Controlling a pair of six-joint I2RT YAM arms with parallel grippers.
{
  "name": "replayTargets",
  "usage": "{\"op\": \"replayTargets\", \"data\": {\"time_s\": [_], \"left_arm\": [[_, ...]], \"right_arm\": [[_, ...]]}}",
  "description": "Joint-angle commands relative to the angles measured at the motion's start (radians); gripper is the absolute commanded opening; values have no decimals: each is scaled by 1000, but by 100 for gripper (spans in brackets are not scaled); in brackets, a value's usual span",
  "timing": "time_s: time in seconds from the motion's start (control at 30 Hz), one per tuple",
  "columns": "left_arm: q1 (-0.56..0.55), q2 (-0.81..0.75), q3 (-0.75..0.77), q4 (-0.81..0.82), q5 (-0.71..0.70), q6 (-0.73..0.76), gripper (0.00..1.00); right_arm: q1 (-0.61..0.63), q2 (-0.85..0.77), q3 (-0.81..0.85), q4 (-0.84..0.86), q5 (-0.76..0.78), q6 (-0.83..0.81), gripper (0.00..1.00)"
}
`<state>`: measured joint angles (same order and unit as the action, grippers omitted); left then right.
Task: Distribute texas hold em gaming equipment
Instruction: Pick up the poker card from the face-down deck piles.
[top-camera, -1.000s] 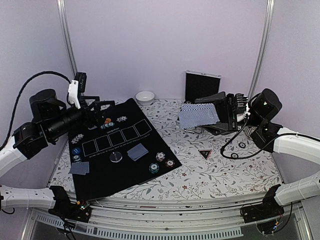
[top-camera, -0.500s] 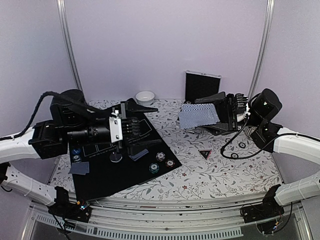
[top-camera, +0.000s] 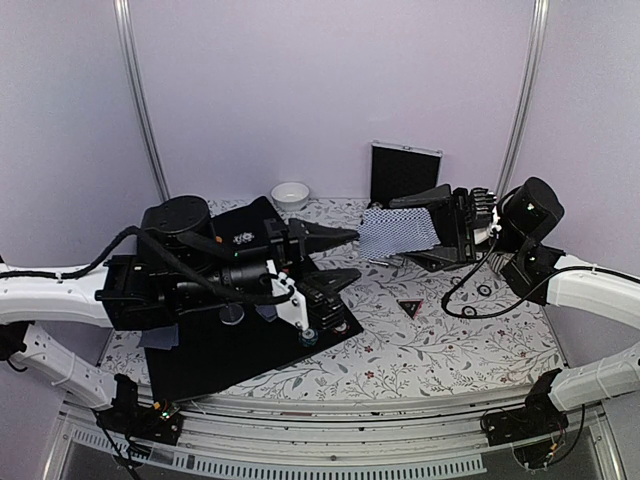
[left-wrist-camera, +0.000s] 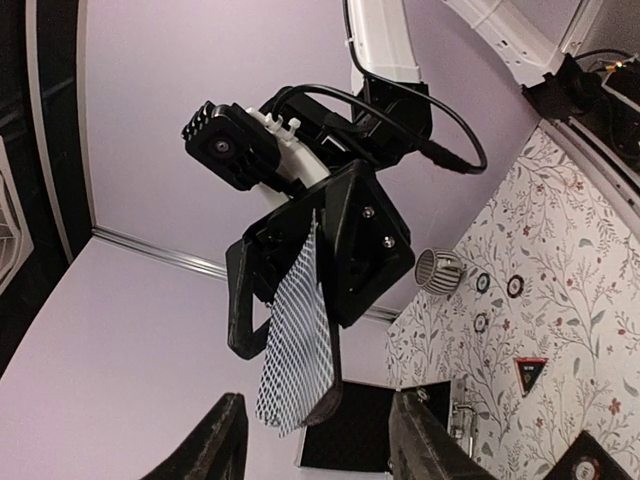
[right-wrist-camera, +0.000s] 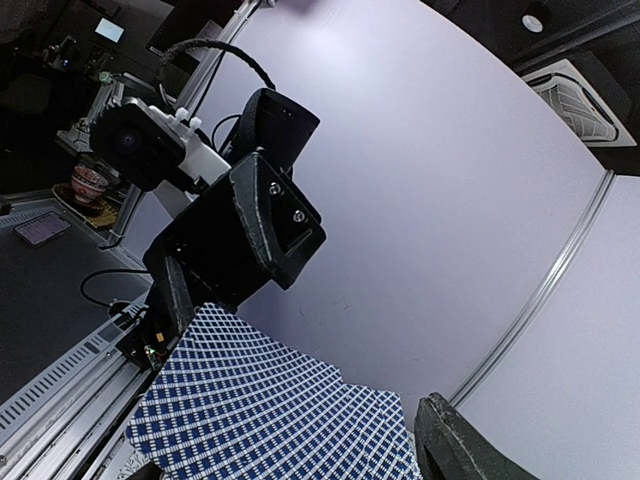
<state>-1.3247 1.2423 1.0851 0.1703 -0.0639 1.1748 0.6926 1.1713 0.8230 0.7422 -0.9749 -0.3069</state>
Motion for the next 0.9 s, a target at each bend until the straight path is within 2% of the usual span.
{"op": "replayTargets", "data": {"time_s": [0.0, 0.33, 0.57, 0.83, 0.87], "left_arm": [[-11, 25, 43, 31, -37, 38, 50], [-11, 57, 60, 87, -70, 50, 26], [-11, 67, 67, 61, -75, 70, 22], [-11, 75, 78, 56, -84, 83, 0], [-11, 75, 79, 55, -84, 83, 0]], "right_arm": [[-8, -22, 7, 22, -2, 12, 62], [-8, -22, 6, 23, -2, 12, 62], [-8, -25, 3, 23, 1, 9, 62], [-8, -22, 5, 23, 2, 9, 62], [-8, -24, 4, 23, 3, 9, 62]]}}
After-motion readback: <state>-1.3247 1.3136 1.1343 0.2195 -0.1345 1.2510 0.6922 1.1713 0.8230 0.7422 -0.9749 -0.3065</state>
